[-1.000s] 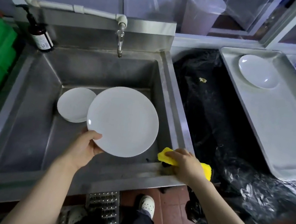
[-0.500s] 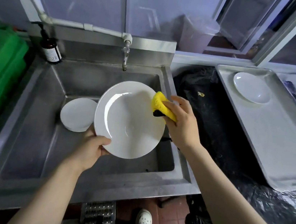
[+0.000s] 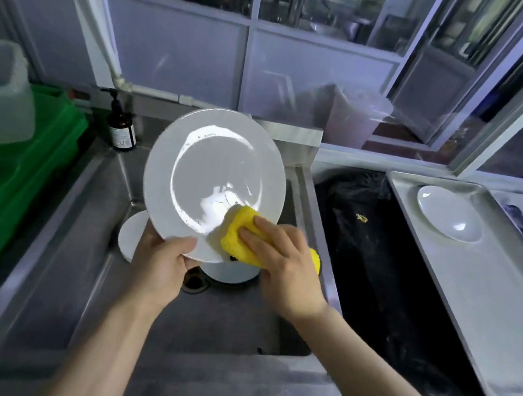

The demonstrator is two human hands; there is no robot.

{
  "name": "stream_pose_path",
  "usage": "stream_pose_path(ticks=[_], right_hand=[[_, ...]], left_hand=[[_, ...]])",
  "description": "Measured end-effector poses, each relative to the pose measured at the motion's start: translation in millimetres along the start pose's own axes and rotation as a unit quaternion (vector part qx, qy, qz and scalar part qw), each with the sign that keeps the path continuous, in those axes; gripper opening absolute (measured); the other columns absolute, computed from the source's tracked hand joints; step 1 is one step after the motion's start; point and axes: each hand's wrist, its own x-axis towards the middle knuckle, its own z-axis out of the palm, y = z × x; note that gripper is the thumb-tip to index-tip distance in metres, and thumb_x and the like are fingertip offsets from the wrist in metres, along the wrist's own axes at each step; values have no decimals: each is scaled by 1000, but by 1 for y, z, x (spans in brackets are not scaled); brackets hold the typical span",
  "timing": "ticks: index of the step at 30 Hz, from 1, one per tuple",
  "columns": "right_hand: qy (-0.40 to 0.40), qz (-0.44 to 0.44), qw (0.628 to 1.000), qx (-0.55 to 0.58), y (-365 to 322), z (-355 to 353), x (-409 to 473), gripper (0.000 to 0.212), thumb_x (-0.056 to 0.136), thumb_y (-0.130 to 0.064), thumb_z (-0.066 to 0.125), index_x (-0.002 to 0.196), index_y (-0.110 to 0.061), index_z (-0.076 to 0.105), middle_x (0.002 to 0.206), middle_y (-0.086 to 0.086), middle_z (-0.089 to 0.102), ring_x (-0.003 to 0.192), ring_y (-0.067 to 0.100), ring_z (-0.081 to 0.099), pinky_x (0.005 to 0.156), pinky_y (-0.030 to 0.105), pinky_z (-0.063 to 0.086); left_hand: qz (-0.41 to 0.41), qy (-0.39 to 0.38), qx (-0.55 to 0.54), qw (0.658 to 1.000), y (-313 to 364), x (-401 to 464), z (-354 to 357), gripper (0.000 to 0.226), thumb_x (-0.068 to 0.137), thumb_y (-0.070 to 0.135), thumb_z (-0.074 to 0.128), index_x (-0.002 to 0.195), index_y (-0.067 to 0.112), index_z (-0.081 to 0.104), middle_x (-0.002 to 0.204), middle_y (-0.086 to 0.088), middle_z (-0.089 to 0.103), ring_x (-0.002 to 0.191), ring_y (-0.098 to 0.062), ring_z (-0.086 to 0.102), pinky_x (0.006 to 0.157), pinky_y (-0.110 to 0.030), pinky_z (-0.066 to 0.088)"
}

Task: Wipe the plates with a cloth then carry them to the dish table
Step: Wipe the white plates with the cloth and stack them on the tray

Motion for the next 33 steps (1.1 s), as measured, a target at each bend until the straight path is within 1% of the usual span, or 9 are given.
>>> stream_pose_path(ticks=[3, 7, 11, 14, 21, 25, 28, 31, 33], right_hand=[[-53, -19, 998, 34, -19, 5, 2, 53, 76, -6, 40, 121, -15, 67, 130, 7, 59, 93, 35, 57, 85, 41, 50], [-88, -38, 995, 22, 0, -10, 17, 53, 73, 4, 48, 116, -17, 70, 129, 4, 61, 91, 35, 60, 78, 46, 52], [-34, 48, 998, -25, 28, -27, 44, 52, 74, 4, 53, 119, -18, 69, 131, 5, 60, 95, 38, 58, 81, 48, 50], [4, 84, 995, -57, 22, -23, 54, 55, 71, 3, 60, 122, -17, 67, 134, 6, 58, 95, 39, 56, 81, 47, 49], [-87, -54, 995, 19, -20, -2, 33, 56, 75, -7, 38, 121, -20, 67, 134, 2, 58, 90, 33, 57, 71, 46, 52], [-52, 50, 997, -21, 14, -18, 62, 57, 73, 8, 60, 122, -20, 67, 134, 6, 58, 90, 38, 58, 83, 41, 49], [-15, 139, 989, -53, 23, -23, 78, 65, 70, 12, 54, 126, -20, 63, 138, 5, 55, 93, 40, 52, 85, 40, 43], [-28, 75, 996, -35, -1, -14, 69, 58, 74, 4, 51, 126, -17, 63, 137, 8, 54, 87, 39, 53, 83, 42, 48], [-60, 14, 998, 11, -25, -7, 59, 41, 86, -17, 49, 123, -18, 66, 134, 8, 57, 83, 38, 56, 80, 39, 51]], left_hand=[[2, 20, 3, 1000, 1, 4, -1, 49, 79, -19, 41, 120, 4, 56, 87, -2, 74, 81, -27, 69, 57, -34, 57], [-4, 10, -7, 1000, 1, 4, -3, 54, 76, -18, 43, 117, 13, 60, 96, -4, 74, 88, -26, 71, 65, -43, 60], [-15, 1, -6, 1000, 4, 2, 1, 58, 59, -3, 50, 111, 22, 60, 99, -1, 71, 92, -25, 67, 72, -46, 55], [-17, -11, -14, 1000, 4, -1, 4, 67, 60, -2, 50, 124, 15, 54, 112, -7, 67, 102, -28, 65, 76, -47, 55], [-16, -15, -5, 1000, 7, -1, 1, 70, 54, -8, 47, 122, 8, 54, 98, -12, 68, 89, -28, 67, 63, -45, 58], [-40, -21, 17, 999, 10, -5, 0, 69, 59, 0, 51, 127, 12, 50, 112, -11, 64, 101, -30, 62, 67, -44, 57], [-50, -31, 33, 998, 8, -9, 4, 66, 59, 2, 53, 124, 15, 51, 116, -11, 63, 103, -31, 60, 75, -50, 54], [-41, -16, 30, 999, 7, -8, 4, 57, 59, 1, 52, 112, 20, 56, 103, -4, 68, 93, -25, 65, 68, -46, 56], [-33, -17, 38, 999, 9, -6, 2, 57, 59, -1, 50, 112, 16, 57, 92, -4, 70, 85, -21, 68, 59, -38, 57]])
